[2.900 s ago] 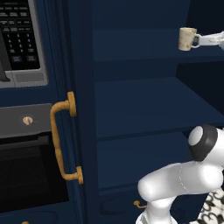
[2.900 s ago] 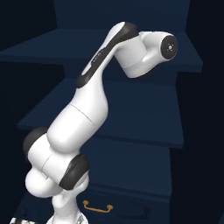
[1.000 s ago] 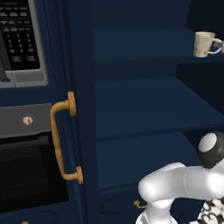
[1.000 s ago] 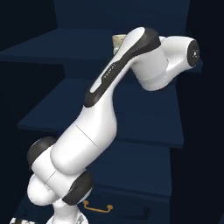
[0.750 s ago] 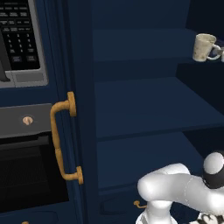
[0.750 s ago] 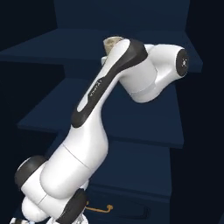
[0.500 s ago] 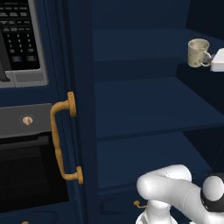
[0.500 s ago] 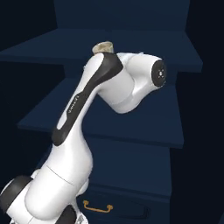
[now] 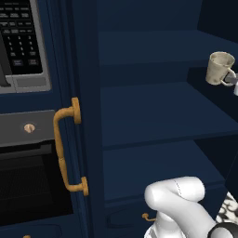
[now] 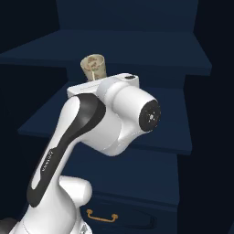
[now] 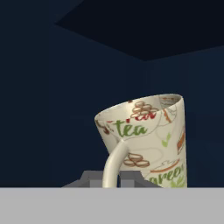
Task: Pick the kettle from the counter and place it on the tray. Then pick the mug from the cabinet and place it on the tray. Then close the cabinet doors.
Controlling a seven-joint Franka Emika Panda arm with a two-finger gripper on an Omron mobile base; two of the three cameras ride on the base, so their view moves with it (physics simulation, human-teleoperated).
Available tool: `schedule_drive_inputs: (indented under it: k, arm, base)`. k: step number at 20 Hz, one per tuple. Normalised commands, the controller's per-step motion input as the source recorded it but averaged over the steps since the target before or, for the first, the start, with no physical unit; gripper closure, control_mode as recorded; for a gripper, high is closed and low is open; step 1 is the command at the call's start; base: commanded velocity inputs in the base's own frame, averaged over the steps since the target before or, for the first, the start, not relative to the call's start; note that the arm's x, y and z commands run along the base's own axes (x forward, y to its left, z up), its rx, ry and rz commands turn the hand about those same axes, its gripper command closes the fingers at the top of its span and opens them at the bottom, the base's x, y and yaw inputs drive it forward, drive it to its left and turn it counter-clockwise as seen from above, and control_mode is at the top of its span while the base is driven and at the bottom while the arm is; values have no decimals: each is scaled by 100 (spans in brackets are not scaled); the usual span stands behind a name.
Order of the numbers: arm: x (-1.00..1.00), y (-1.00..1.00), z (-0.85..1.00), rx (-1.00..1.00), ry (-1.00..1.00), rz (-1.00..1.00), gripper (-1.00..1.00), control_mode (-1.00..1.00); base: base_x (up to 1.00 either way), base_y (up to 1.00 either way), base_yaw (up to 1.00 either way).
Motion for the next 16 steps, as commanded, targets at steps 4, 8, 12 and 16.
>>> schedule_drive_inputs:
  k: [4,8,12,16]
  arm:
    - [-64,0,-10,1,0,10,100,-100]
    - [-48,0,0,3,0,8,100,-100]
    - [-38,0,0,1,0,4,100,-100]
    - [-9,0,0,0,0,1,100,100]
  base:
    - [0,0,0]
    - [0,0,0]
    - [0,0,0]
    - [-29,3,2]
